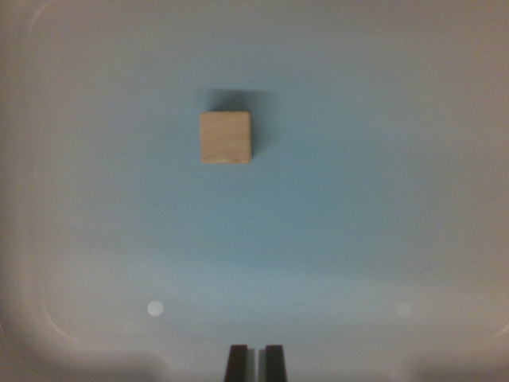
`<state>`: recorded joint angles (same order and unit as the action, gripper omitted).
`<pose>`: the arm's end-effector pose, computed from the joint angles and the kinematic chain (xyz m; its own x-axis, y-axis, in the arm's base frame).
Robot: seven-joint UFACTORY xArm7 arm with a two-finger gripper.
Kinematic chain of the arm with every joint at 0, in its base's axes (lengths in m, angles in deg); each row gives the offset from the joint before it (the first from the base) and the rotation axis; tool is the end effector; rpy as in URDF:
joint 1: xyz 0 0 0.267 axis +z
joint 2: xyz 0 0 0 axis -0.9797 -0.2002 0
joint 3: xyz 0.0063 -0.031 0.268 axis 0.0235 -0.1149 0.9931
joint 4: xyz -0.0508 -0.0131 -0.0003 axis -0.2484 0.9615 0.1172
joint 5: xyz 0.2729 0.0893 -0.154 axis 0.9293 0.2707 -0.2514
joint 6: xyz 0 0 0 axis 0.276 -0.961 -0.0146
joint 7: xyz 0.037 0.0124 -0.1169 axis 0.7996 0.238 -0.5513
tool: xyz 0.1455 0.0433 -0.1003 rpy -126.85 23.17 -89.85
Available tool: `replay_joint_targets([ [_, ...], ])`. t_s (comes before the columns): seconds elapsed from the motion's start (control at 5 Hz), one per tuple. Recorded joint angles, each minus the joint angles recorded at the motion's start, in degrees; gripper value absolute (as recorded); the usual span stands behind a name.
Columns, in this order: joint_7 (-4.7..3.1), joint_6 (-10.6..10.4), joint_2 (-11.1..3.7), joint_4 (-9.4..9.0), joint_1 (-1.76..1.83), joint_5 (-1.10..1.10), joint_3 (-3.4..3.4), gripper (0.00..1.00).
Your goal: Push wooden cube
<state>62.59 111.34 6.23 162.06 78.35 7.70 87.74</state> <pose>0.4224 0.0120 0.3096 0.9946 0.0156 -0.1023 0.0128 -0.9995 -0.0285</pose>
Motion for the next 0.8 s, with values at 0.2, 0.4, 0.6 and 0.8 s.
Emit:
replay_joint_targets([
  [0.2,0.0,0.0,0.0,0.0,0.0,0.0,0.0,0.0],
  [0.4,0.07,-0.6,-0.21,-0.39,0.03,-0.03,0.03,0.0],
  [0.6,0.07,-0.6,-0.21,-0.39,0.03,-0.03,0.03,0.0],
  [0.8,0.17,-1.5,-0.54,-0.99,0.08,-0.08,0.07,0.0],
])
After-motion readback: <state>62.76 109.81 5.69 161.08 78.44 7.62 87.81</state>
